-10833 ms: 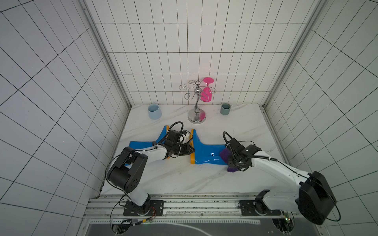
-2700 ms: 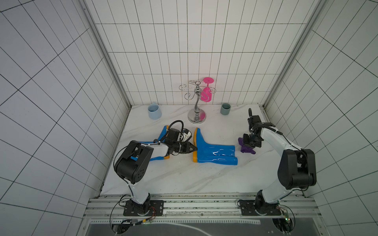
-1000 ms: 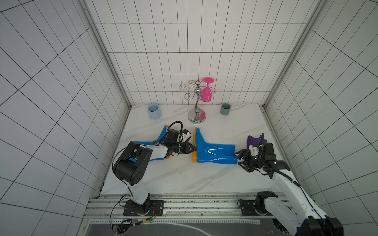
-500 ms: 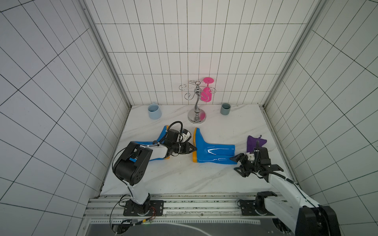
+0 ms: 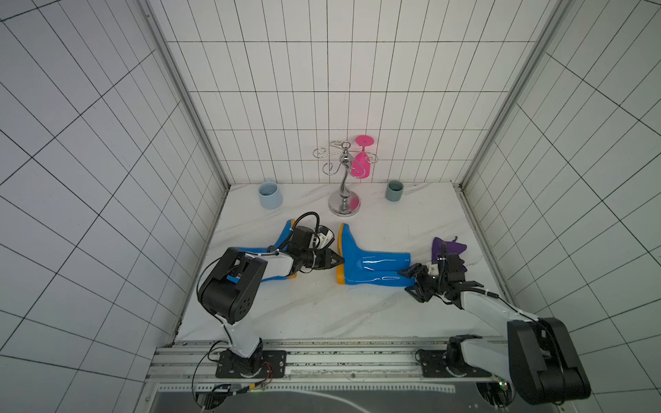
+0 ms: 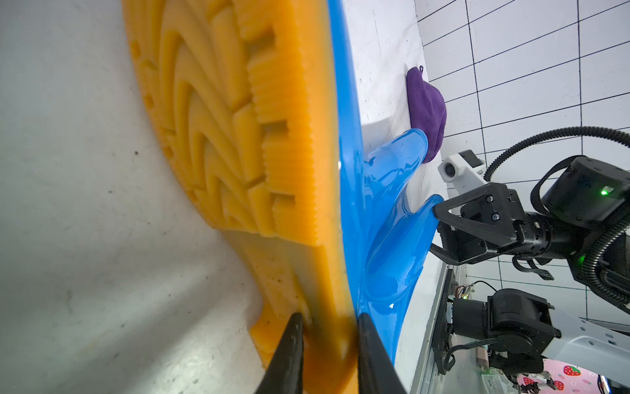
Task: Wipe the rubber boots with a cloth
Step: Adjust the rubber boot at the center of the board.
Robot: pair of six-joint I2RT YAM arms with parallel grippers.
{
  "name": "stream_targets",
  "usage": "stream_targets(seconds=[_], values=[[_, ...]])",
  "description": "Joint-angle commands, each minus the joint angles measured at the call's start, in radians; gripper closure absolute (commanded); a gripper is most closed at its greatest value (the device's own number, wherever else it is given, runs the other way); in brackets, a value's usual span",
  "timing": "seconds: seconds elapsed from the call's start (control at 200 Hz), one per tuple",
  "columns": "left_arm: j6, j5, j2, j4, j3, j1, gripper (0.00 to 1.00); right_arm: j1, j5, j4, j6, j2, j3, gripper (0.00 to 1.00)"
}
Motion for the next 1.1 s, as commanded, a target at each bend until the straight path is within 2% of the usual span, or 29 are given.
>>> stream_targets(seconds=[0.0, 0.185, 0.22, 0.28, 0.35, 0.45, 0.565, 0.835, 0.964, 1.094], values=[[0.010, -0.141, 0.081, -0.181, -0.044, 0.002, 0.94, 0.010, 0.096, -0.030, -0.063, 0.055, 0.076, 0.36], [0.011, -0.144, 0.078, -0.184, -0.043, 0.002, 0.94, 0.011, 0.193, -0.133, -0.206, 0.057, 0.182, 0.57], [0.012, -0.143, 0.078, -0.184, -0.043, 0.002, 0.94, 0.011, 0.215, -0.155, -0.236, 0.057, 0.204, 0.65], [0.012, -0.138, 0.077, -0.184, -0.040, 0.002, 0.92, 0.013, 0.250, -0.184, -0.287, 0.061, 0.245, 0.85], [0.014, -0.136, 0.073, -0.192, -0.037, 0.003, 0.83, 0.015, 0.285, -0.225, -0.364, 0.079, 0.312, 1.00], [0.022, -0.143, 0.050, -0.217, -0.028, 0.002, 0.73, 0.024, 0.329, -0.293, -0.479, 0.114, 0.449, 1.00], [0.019, -0.166, 0.005, -0.243, -0.021, 0.002, 0.69, 0.035, 0.369, -0.427, -0.623, 0.171, 0.645, 1.00], [0.006, -0.232, -0.090, -0.310, -0.008, 0.004, 0.67, 0.071, 0.510, -0.705, -0.925, 0.327, 1.070, 1.00], [0.011, -0.262, -0.119, -0.346, 0.014, 0.004, 0.67, 0.096, 0.628, -0.784, -1.032, 0.370, 1.179, 1.00], [0.011, -0.281, -0.123, -0.374, 0.060, 0.004, 0.67, 0.107, 0.702, -0.787, -1.088, 0.401, 1.238, 1.00]])
